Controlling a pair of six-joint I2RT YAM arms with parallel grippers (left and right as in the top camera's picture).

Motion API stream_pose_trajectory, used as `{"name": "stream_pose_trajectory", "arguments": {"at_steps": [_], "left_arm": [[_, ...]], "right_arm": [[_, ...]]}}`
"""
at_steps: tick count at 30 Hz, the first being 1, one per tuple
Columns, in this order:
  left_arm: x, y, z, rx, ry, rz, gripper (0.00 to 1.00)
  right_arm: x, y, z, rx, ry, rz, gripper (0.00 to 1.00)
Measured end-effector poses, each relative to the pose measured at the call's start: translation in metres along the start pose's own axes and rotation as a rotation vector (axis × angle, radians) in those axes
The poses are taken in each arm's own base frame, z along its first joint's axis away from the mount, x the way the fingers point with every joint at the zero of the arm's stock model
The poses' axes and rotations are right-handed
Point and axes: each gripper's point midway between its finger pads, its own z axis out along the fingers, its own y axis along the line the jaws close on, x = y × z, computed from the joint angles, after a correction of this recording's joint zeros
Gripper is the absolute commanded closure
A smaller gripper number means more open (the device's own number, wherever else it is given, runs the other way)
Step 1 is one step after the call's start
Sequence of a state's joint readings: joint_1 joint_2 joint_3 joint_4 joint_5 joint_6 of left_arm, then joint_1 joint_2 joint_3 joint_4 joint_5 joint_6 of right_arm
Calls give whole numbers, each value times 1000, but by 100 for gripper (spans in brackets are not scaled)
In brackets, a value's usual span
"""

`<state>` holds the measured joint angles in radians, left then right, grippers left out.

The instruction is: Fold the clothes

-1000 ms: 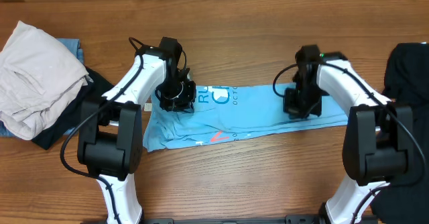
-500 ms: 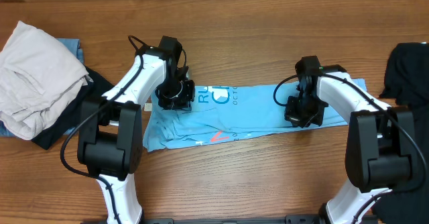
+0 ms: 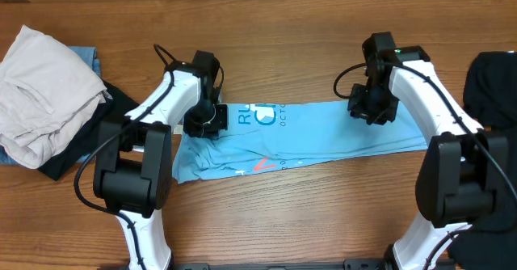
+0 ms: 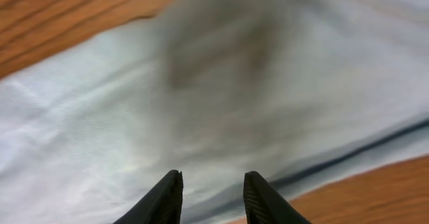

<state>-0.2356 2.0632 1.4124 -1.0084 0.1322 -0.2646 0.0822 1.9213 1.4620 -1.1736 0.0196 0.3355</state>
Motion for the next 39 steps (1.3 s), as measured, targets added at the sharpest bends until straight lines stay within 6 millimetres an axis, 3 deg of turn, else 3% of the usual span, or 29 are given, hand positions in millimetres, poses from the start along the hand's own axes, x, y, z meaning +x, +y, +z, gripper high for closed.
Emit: {"name": "stream_pose_trajectory", "arguments": {"at_steps": [4,6,8,12,14,15,16,17,19,22,24,25,34,36,39], "left_arm": [[-7,7,-1,-38,-44,-13,96],[-21,13,-4,-37,-98,-27,96],[-41,30,-8,-35,-169,-56,96],[-63,62,-15,-52,-246,-84,95],[-70,69,-18,-57,-271,-82,82],[-75,70,-19,-52,-290,-69,58],[-77,70,-20,-44,-298,-68,44],[-77,67,-21,-34,-294,-52,40],[-76,63,-37,-26,-264,-44,36],[-94,53,-97,-9,-318,-43,32],[-99,49,-128,0,-349,-56,19],[-103,46,-140,8,-375,-58,18],[-96,47,-139,5,-347,-67,14],[-96,47,-139,5,-346,-68,14],[-96,47,-139,5,-346,-68,15]], "right_arm": [[-15,-52,0,29,0,128,65],[-23,-87,0,36,-4,214,64],[-29,-101,0,35,-17,247,56],[-40,-123,0,28,-52,292,47],[-43,-144,0,17,-61,343,46],[-44,-151,-1,-15,-62,351,43],[-44,-154,-1,-23,-62,350,42],[-44,-159,-1,-34,-61,362,42],[-46,-163,-1,-31,-69,360,44],[-47,-163,-1,-62,-73,344,48],[-50,-161,5,-85,-87,317,48],[-47,-159,12,-90,-81,306,47],[-41,-148,56,-147,-122,218,43],[-46,-147,57,-157,-155,207,44],[-47,-146,58,-159,-187,196,80]]}}
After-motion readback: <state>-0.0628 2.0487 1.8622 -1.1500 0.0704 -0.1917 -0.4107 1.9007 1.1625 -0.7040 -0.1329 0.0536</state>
